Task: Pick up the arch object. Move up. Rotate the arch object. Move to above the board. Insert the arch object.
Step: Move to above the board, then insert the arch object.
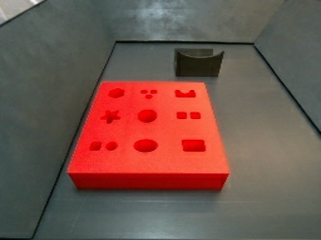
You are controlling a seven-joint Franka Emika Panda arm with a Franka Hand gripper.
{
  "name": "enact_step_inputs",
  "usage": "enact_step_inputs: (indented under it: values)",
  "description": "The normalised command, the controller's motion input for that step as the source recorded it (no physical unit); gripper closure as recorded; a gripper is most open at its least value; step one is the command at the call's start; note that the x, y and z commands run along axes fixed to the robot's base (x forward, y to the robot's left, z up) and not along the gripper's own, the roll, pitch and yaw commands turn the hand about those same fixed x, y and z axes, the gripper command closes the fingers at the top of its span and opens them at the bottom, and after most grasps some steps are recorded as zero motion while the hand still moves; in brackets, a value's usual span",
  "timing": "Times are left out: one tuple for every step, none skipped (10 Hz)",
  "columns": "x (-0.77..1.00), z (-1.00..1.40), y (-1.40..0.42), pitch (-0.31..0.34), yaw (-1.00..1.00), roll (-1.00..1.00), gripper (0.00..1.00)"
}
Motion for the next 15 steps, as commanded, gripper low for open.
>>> enact_step_inputs:
  values:
    - [0.23, 0.12, -0.87, 0.139, 0.01, 0.02, 1.0]
    - [0.18, 0.08, -0.51, 0.138, 0.01, 0.05, 1.0]
    - [0.14, 0.05, -0.3, 0.128, 0.01, 0.06, 1.0]
    - [0.11, 0.04, -0.18, 0.109, 0.01, 0.07, 1.0]
    - [0.36, -0.79, 0.72, 0.004, 0.11, -0.15, 1.0]
    - [0.44, -0.63, 0.71, 0.0, 0.07, -0.26, 1.0]
    - [0.51, -0.7, 0.67, 0.023, 0.09, -0.22, 1.0]
    - [0.61, -0.67, 0.54, 0.053, 0.08, -0.23, 1.0]
    - [0.53, -0.71, 0.22, 0.026, 0.08, -0.22, 1.0]
    - [0.37, -0.9, 0.0, 0.0, 0.0, -0.13, 1.0]
    - [0.33, -1.0, 0.0, -0.001, 0.15, 0.07, 1.0]
    - [0.1, -0.9, 0.0, -0.07, 0.17, 0.16, 1.0]
    - [0.05, -0.82, 0.0, -0.114, 0.09, 0.18, 1.0]
    - [0.01, -0.82, 0.0, -0.174, 0.03, 0.11, 1.0]
    - [0.0, -0.81, 0.0, -0.191, 0.02, 0.1, 1.0]
